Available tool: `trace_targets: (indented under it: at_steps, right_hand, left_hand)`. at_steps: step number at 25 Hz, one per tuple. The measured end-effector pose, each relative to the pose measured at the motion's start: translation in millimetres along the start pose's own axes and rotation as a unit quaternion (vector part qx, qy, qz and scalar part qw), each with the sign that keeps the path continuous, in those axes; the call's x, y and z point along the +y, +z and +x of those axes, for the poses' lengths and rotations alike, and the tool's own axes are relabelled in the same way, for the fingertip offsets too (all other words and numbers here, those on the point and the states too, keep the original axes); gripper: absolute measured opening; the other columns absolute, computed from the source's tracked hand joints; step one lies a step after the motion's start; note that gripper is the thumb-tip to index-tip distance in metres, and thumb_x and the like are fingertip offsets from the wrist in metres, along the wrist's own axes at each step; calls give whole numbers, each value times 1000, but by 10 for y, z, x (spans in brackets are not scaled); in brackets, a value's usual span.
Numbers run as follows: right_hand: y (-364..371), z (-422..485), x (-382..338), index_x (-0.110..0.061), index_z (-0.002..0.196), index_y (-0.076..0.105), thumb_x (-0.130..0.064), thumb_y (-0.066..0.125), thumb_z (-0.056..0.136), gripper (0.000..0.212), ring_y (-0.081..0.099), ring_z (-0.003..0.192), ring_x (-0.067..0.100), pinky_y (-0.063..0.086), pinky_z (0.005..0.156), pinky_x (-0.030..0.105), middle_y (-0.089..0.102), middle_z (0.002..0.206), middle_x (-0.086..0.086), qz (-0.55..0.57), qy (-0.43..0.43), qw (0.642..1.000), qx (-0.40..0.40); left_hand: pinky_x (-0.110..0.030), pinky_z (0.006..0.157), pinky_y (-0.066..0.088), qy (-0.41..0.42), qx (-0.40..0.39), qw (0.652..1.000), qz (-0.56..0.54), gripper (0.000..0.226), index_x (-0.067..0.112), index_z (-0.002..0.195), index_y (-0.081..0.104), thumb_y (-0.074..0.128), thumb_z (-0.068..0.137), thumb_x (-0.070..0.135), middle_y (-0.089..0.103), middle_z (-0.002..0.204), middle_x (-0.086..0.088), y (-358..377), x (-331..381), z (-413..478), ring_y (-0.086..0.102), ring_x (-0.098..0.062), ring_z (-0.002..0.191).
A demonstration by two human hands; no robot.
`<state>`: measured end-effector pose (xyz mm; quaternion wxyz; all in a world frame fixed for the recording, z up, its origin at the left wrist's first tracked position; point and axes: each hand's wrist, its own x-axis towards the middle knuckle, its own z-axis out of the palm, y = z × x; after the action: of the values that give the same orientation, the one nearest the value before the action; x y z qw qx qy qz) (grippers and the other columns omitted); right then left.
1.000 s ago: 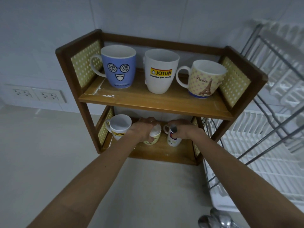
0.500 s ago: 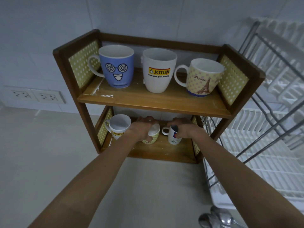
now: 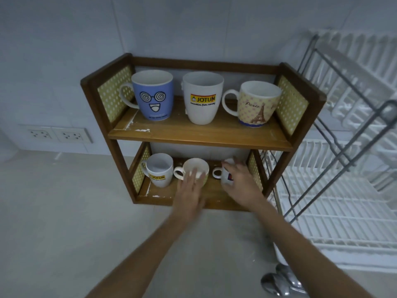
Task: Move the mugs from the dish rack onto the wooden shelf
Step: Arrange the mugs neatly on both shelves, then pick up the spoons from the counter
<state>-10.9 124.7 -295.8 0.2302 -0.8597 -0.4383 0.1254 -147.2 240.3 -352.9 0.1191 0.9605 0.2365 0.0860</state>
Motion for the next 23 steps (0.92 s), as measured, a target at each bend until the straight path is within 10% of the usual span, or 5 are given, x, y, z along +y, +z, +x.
trace_targets:
  at_steps: [3,7,15,23]
  right_hand:
    - [196,-1007,176,-22,111,68,-9,70,78,36,69,96,16,44,82,12,73,108,1,95,-12,992,80]
    - [66,-2021,776,-25,82,73,-9,73,75,17,67,59,7,52,63,27,72,65,-8,65,103,988,100]
    - [-144,-2740,1744,-21,115,68,-19,65,86,30,58,112,27,46,96,38,64,123,2,-42,187,981,26]
    - [-202,-2508,1830,-19,108,65,-20,56,90,20,55,107,26,46,85,33,60,111,8,-133,104,981,-92]
  left_hand:
    - [-51,101,43,58,105,984,-132,62,9,128,57,71,69,5,54,134,-17,409,425,-897,48,-34,127]
    - [-27,86,48,101,42,965,-238,40,15,115,65,62,76,6,68,106,-2,653,1137,-1465,63,-22,99]
    - [-42,90,45,119,-214,967,-63,66,17,150,13,44,93,33,43,143,-13,835,2173,-1541,51,-36,117]
    - [-36,80,46,84,-151,984,-36,30,17,116,44,39,94,36,59,115,-9,860,2161,-1625,56,-29,105]
